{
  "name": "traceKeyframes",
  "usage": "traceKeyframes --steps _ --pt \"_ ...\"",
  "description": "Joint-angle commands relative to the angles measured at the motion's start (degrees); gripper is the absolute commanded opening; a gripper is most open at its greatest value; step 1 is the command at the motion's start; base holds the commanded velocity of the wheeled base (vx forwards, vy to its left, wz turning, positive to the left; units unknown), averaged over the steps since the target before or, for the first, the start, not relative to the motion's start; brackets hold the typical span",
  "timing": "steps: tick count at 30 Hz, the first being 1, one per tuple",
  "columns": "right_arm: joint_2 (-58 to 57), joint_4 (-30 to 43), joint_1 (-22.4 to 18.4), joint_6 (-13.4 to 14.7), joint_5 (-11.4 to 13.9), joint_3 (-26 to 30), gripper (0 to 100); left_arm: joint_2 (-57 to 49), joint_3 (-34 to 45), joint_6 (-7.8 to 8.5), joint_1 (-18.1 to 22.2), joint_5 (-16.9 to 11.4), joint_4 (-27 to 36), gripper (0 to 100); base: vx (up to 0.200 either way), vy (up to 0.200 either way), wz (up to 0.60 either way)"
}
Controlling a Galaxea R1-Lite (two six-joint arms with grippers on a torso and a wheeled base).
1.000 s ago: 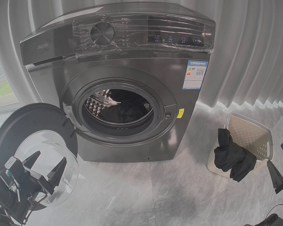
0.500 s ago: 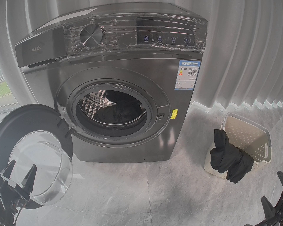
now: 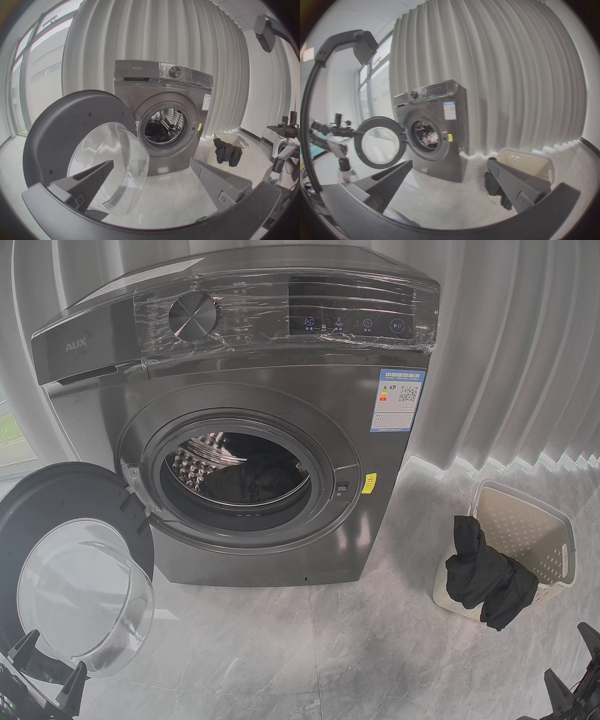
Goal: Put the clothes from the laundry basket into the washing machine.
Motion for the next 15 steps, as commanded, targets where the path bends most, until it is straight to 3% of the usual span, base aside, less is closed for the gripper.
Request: traceKeyframes --steps 1,3,5,10,13,15 --pt "-0.8 2.2 0.3 -1.4 -6.1 1.0 100 -6.3 1.0 1.83 3.0 -2.1 2.9 100 0.000 0.000 0.00" --pt "-0.8 2.2 0.3 -1.4 -6.1 1.0 100 -6.3 1.0 1.92 3.0 -2.3 4.4 100 0.000 0.000 0.00" --pt "-0.8 2.2 0.3 -1.3 -6.1 1.0 100 -6.3 1.0 0.86 3.0 -2.3 5.0 100 0.000 0.000 0.00" --pt "-0.8 2.2 0.3 -1.2 -6.1 1.0 100 -6.2 1.0 2.45 4.8 -0.6 4.9 100 0.000 0.000 0.00" --pt "-0.8 2.2 0.4 -0.3 -6.1 1.0 100 -6.2 1.0 3.41 6.1 0.3 4.9 100 0.000 -0.200 0.00" --pt "-0.8 2.2 0.4 0.8 -6.1 1.0 100 -6.2 1.0 2.53 6.4 0.6 4.9 100 0.000 -0.200 0.00"
